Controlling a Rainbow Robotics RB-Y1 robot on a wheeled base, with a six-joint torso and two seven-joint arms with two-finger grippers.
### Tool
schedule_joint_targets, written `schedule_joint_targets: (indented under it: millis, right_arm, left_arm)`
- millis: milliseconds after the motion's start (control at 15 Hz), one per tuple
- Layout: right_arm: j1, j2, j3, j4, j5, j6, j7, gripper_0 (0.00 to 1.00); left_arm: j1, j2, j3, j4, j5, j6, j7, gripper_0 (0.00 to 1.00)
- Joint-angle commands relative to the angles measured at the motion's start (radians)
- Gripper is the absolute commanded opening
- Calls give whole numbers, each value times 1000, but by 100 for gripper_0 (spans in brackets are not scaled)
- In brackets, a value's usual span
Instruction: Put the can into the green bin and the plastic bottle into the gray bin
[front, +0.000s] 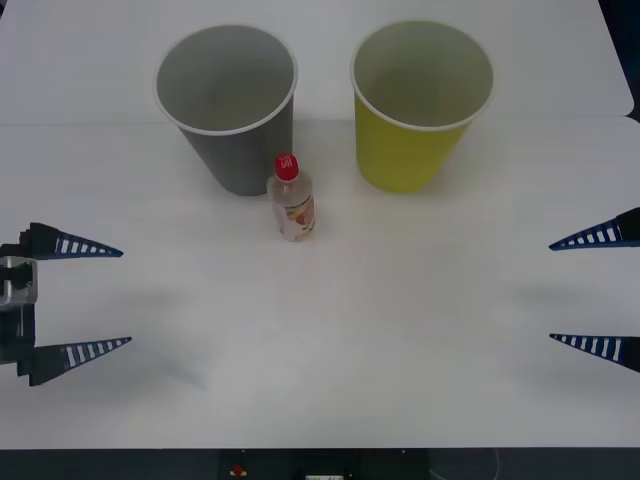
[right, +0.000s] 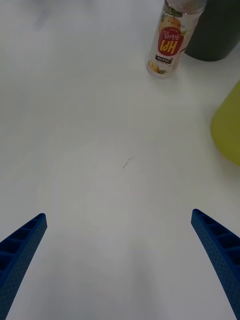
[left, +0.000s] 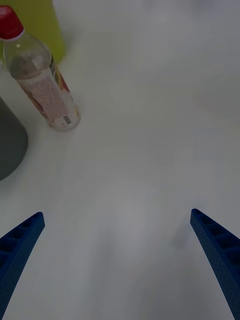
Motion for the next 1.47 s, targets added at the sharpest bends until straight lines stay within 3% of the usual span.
schedule_joint_targets:
  millis: [67,800,1000,1467]
  right_arm:
    - [0,0,0,0,0,0,0,100]
    - [0,0,0,0,0,0,0,100]
    - [0,0,0,0,0,0,0,100]
    - [0,0,0,0,0,0,0,100]
  left_arm:
    - [-2,-47,-63,16,27,63,16,100]
    - [-149,-317,-221,251,80,124,19,100]
    - [-175,-389,-273,266,79,218,7,100]
    - [-244,-432,-445,286,79,526,1,100]
